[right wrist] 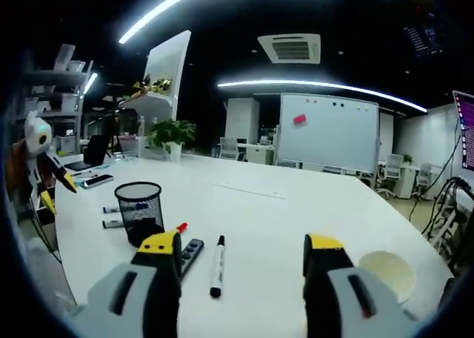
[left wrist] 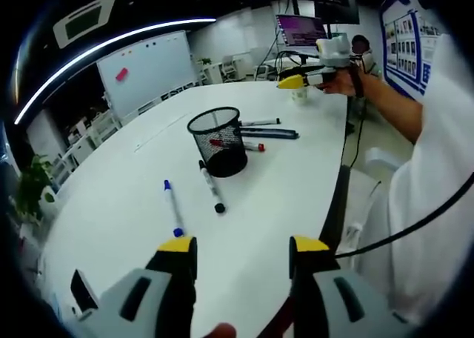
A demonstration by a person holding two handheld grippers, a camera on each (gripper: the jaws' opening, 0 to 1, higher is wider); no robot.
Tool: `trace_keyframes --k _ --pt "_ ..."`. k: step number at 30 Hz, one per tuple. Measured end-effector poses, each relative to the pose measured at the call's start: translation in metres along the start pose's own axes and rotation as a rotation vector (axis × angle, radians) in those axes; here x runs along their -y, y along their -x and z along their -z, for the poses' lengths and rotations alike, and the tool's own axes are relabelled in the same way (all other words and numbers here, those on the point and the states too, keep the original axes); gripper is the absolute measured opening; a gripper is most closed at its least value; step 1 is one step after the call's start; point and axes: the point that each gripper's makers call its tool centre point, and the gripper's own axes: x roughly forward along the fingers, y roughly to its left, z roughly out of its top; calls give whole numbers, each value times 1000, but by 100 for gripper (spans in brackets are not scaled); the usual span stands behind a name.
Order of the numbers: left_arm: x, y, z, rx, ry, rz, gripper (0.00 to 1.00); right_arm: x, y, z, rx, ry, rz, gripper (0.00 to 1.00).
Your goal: Place the scattered laser pointers and whiteboard markers into the pen holder and stack the scattered paper cups together
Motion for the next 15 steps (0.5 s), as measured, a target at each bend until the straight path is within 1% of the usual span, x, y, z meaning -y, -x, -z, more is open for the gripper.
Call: trace_keyframes --k 5,8,11,15 --pt "-2 3 0 1 5 -14 50 -3 -1 6 -19 10 -10 66" --pt "0 1 1 -3 6 -11 50 -11 -4 13 -33 13 -38 66" --pt "0 1 1 -2 4 -7 50 -15 -6 16 -41 31 -38 65" --pt "-2 2 0 -2 4 -14 50 -22 -10 23 -56 16 -72 65"
